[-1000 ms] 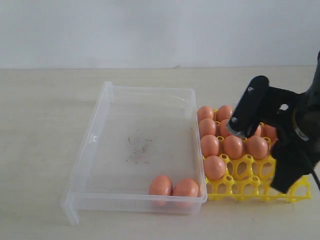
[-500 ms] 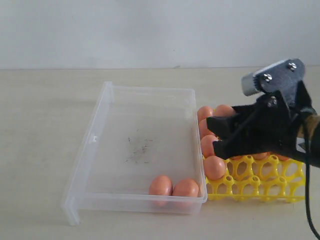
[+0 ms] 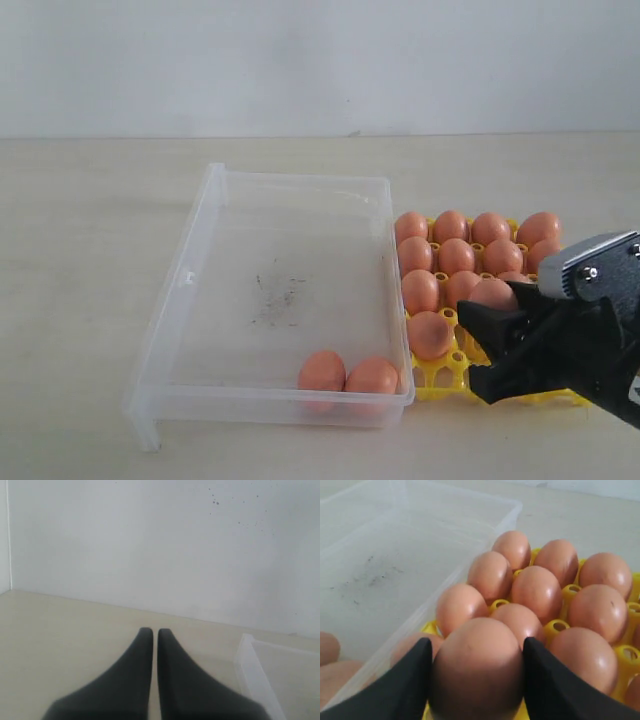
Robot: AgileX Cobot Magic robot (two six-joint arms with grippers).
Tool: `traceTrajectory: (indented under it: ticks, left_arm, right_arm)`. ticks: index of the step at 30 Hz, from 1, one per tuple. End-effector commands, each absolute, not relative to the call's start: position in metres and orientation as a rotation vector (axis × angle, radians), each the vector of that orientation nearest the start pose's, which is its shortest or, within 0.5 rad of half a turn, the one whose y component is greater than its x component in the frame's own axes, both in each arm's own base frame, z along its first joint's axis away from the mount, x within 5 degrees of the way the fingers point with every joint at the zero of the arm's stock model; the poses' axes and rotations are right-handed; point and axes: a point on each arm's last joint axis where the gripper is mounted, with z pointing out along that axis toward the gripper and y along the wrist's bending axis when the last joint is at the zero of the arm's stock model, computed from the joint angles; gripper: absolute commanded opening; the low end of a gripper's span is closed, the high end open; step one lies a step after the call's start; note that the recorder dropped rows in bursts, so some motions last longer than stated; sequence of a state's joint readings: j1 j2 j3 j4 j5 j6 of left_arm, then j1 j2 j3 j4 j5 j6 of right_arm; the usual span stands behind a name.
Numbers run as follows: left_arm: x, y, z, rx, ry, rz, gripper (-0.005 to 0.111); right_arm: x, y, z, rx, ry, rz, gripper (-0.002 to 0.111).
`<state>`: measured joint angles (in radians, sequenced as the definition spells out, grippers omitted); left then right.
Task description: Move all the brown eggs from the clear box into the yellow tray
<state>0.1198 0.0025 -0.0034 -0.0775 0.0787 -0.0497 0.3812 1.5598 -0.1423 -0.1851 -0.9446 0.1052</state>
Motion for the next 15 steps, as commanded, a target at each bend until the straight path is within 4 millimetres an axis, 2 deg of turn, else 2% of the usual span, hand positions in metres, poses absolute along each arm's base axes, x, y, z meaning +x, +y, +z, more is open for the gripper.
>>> traceTrajectory:
  ticks: [1,7,15]
  left_arm:
    - [0.056,0.006,0.206,-0.199,1.546,-0.026,0.004]
    - [0.056,0.006,0.206,-0.199,1.546,-0.026,0.004]
    - [0.056,0.006,0.206,-0.199,1.546,-0.026,0.004]
  right_arm:
    - [0.184,0.088,0.121,-0.522,1.921,0.371,0.0]
    - [0.198,0.094,0.105,-0.535,1.962,0.369,0.0]
    - [0.208,0.098,0.105,-0.539,1.965,0.362,0.0]
